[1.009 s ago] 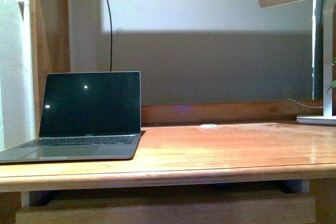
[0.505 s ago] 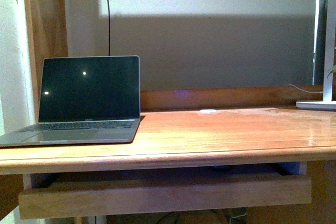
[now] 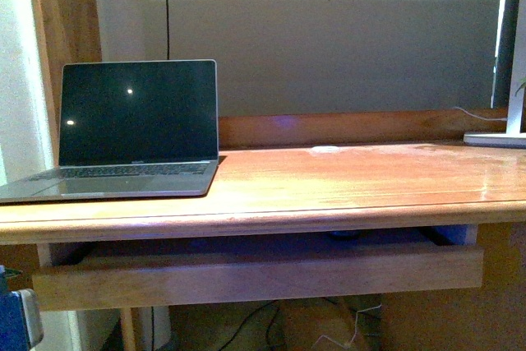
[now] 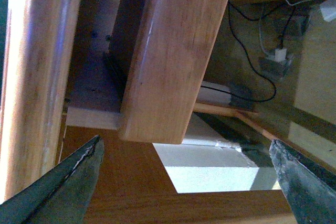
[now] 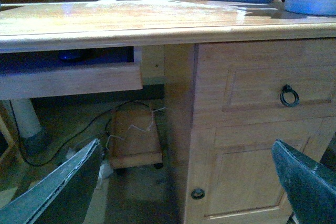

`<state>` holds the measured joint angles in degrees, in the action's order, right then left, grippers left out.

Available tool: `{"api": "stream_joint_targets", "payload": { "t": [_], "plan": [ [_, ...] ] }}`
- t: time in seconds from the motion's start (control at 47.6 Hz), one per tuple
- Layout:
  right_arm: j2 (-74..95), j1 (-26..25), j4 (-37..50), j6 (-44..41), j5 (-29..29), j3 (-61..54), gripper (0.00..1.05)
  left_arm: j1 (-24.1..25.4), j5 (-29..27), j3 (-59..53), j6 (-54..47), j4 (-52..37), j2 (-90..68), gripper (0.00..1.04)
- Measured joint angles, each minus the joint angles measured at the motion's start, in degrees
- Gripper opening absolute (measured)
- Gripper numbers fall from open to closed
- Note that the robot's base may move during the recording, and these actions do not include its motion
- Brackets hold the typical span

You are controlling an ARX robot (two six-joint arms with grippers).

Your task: Place mouse

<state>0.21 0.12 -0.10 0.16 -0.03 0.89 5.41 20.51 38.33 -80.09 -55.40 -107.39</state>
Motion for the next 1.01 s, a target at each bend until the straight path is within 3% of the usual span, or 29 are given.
{"api": "stream_joint_targets", "payload": {
  "t": [0.21, 0.778, 0.883, 1.009],
  "plan": [
    [0.00, 0.00, 0.00, 0.00, 0.00, 0.00, 0.97, -0.17, 1.18, 6.71, -4.63, -1.79, -5.49, 0.97],
    [0.02, 0.00, 0.00, 0.00, 0.00, 0.00, 0.97, -1.09, 4.57, 16.15, -13.88, 6.10, -14.08, 0.97],
    [0.02, 0.02, 0.00, 0.00, 0.00, 0.00, 0.97, -1.29, 4.11, 15.80, -12.37, 14.60, -11.39, 0.97],
    [0.00, 0.02, 0.00, 0.00, 0.00, 0.00, 0.97, -1.55, 4.55, 14.80, -9.27, 32.37, -4.68, 0.97]
  ]
}}
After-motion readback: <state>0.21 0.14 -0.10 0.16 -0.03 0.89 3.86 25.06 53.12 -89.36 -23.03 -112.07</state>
